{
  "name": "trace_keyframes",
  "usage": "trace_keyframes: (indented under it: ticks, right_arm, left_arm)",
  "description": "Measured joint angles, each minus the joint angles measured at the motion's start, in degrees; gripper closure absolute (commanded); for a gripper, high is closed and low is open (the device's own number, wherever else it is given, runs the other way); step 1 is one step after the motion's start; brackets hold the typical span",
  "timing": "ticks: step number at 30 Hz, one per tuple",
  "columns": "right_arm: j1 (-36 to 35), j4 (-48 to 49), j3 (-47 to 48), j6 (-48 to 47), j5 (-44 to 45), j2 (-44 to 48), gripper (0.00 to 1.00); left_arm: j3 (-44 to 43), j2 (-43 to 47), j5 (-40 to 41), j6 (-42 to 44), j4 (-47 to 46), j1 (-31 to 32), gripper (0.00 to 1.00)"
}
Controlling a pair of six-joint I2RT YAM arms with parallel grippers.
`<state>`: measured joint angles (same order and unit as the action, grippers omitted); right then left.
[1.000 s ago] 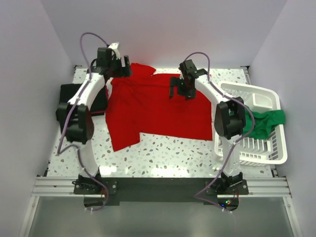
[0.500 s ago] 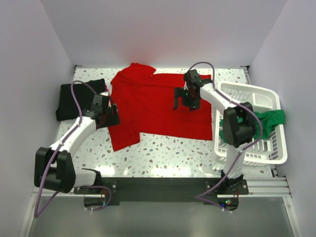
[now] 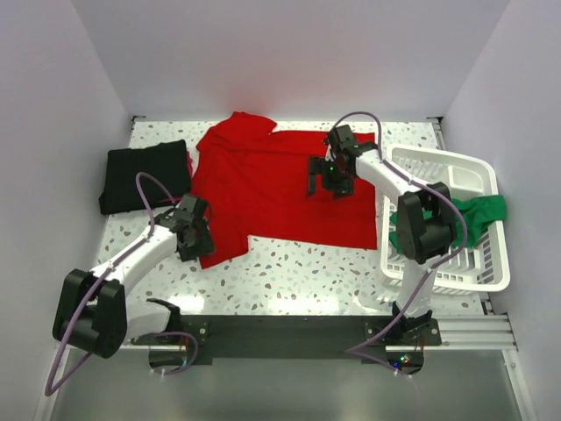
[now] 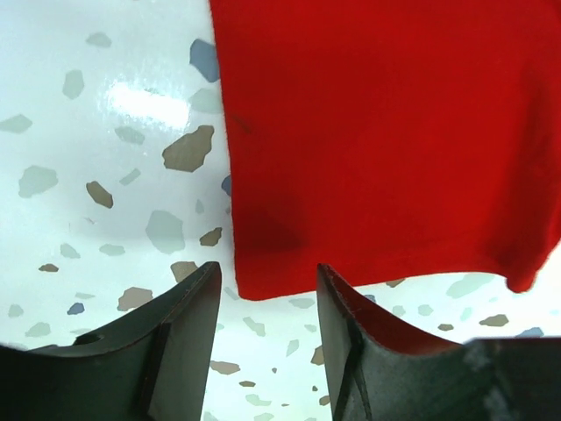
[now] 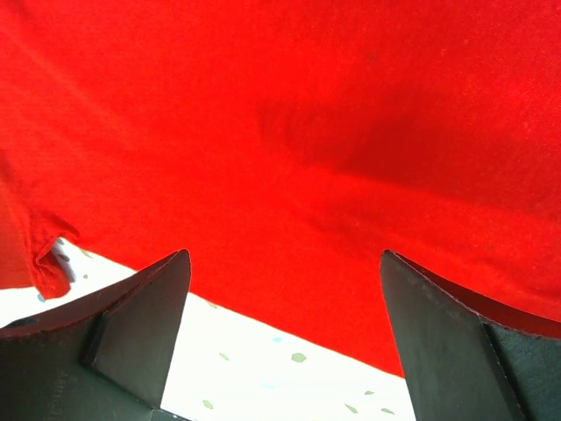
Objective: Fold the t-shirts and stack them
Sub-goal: Flatten the tshirt out
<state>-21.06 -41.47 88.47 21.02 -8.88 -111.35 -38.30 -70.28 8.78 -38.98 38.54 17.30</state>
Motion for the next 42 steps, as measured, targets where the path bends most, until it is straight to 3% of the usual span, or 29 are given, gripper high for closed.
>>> trace_keyframes:
  ticks: [7, 11, 23, 28, 35, 42]
  right_arm:
    - [0.0, 0.72, -0.98, 0.15, -0.96, 0.39, 0.09]
    - [0.0, 0.68, -1.55, 0.13, -0.96, 0.9, 0.09]
    - [0.0, 0.66, -1.75, 0.13, -0.96, 1.2, 0.09]
    - [0.0, 0.61, -1.75, 0.11, -0.96, 1.2, 0.09]
    - [0.0, 0.63, -3.67, -0.04, -0.9, 1.88, 0.09]
    - [0.0, 0.83, -10.03, -0.02, -0.7, 3.37, 0.11]
  left_arm:
    - [0.42, -1.14, 0.81, -2.47, 1.01, 0.35, 0.56]
    - [1.57, -1.14, 0.42, -3.54, 0.79, 0.35, 0.65]
    - [4.15, -1.77, -0.94, -4.92, -1.33, 0.35, 0.69]
    - [4.2, -2.36, -1.07, -4.87, -2.89, 0.35, 1.0]
    - [3.8, -2.4, -0.85, -4.44, -3.15, -0.44, 1.0]
    - [0.68, -1.07, 0.2, -1.9, -2.86, -8.74, 1.0]
